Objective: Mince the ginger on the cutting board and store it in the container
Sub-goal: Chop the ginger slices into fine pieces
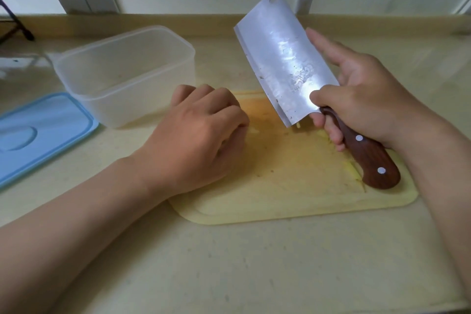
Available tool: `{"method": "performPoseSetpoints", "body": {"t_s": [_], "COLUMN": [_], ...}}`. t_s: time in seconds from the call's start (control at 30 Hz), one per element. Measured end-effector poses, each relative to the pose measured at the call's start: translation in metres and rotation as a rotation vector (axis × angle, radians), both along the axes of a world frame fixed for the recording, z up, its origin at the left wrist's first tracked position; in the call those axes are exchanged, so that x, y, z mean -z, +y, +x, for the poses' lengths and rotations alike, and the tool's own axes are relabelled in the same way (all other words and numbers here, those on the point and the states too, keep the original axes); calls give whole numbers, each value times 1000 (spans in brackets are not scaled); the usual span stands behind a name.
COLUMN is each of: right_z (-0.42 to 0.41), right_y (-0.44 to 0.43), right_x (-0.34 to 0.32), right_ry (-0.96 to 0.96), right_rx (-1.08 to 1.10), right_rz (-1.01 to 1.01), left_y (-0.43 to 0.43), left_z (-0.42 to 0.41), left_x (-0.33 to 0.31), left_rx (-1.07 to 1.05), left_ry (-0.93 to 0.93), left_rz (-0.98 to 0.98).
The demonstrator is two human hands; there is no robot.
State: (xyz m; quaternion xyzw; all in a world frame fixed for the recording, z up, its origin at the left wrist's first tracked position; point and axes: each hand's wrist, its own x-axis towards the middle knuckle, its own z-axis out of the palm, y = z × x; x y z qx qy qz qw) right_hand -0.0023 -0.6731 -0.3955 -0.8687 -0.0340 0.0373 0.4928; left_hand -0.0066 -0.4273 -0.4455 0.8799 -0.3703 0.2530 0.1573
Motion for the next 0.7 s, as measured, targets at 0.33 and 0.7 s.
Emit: {"method": "performPoseSetpoints", "body": {"t_s": [0.33, 0.7], "right_z": [-5, -36], "right_y": [-6, -6], "right_x": [-3, -8], "right_ry": [-1, 55], "right_rx": [11, -22], "right_rz": [-42, -187], "left_y": [-25, -10], "left_z": [-21, -27], "left_x": [10, 3], "left_rx": [169, 265], "left_ry": [5, 101], "left_rz": [60, 188]}}
